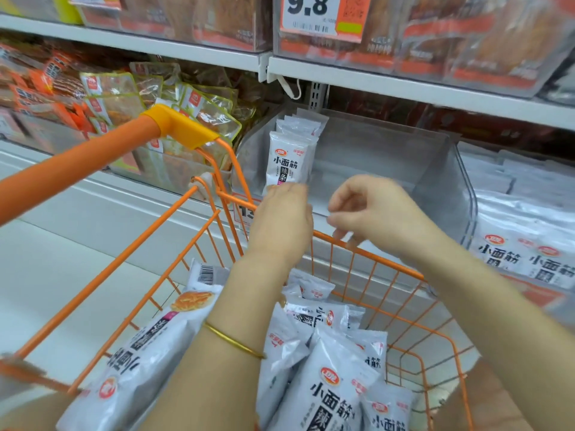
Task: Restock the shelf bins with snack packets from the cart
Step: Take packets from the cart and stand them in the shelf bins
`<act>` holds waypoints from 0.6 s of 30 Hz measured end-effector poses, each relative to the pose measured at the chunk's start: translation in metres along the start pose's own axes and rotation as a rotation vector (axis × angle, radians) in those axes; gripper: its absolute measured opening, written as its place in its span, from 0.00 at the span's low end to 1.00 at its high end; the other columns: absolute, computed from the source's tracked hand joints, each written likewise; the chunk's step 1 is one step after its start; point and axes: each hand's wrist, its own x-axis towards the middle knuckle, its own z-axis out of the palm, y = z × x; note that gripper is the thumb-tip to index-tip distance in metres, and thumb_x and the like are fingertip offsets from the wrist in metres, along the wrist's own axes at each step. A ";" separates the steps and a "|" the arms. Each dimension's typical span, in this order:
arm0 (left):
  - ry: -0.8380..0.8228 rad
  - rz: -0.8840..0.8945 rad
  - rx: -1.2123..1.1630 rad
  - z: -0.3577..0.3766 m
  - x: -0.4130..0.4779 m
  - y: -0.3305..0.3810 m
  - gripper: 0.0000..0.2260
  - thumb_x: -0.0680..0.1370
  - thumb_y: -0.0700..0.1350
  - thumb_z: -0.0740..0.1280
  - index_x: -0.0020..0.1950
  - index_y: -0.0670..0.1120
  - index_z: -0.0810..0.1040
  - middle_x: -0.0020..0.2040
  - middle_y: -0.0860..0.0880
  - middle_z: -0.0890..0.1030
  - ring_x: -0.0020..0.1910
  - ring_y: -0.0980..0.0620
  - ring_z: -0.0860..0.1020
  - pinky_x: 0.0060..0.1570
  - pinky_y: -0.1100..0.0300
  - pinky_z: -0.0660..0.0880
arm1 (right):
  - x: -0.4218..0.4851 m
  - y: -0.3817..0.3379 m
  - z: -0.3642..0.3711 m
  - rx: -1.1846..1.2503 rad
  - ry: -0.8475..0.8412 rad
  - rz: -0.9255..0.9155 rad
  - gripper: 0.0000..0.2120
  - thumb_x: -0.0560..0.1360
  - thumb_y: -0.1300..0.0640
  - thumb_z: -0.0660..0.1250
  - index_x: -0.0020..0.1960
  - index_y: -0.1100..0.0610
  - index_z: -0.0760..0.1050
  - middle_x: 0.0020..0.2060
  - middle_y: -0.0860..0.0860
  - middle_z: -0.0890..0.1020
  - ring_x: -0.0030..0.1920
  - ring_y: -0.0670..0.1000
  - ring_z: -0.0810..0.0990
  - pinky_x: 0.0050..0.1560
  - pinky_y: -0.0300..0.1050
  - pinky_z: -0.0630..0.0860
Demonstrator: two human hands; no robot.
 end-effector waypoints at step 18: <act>0.069 -0.043 -0.066 -0.048 -0.049 -0.005 0.07 0.77 0.39 0.63 0.52 0.45 0.79 0.50 0.47 0.79 0.50 0.49 0.76 0.51 0.57 0.72 | -0.045 0.050 0.067 -0.949 -0.225 -0.154 0.18 0.71 0.75 0.59 0.55 0.59 0.67 0.53 0.59 0.76 0.51 0.60 0.78 0.38 0.46 0.65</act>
